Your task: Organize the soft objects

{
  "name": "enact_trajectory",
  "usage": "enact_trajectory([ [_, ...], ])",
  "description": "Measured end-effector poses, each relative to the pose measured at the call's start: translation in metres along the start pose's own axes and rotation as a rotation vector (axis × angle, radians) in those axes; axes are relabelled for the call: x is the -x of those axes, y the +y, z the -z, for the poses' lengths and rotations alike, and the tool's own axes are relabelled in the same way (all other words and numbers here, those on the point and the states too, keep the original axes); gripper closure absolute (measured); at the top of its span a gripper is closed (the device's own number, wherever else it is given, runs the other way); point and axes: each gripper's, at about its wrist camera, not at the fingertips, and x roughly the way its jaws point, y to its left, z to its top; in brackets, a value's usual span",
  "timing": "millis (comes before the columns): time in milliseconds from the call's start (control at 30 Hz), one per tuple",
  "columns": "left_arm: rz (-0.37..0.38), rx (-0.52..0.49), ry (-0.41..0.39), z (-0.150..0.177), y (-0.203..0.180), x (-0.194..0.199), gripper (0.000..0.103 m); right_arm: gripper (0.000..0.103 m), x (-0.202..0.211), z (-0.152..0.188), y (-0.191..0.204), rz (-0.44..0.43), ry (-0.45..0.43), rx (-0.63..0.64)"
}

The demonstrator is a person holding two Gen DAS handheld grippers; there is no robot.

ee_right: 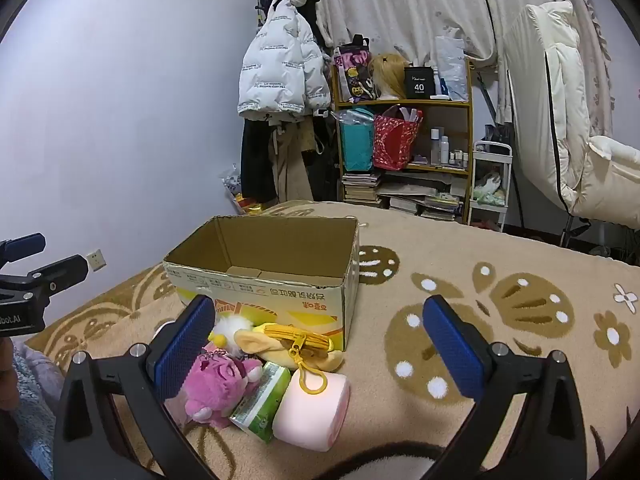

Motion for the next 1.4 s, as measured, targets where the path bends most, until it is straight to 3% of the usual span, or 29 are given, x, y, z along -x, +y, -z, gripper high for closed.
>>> enact_trajectory([
  [1400,-0.010,-0.008,0.004,0.0017,0.0022,0.0006,0.000,0.000,0.0004,0.0002,-0.0005,0.008,0.004,0.000],
])
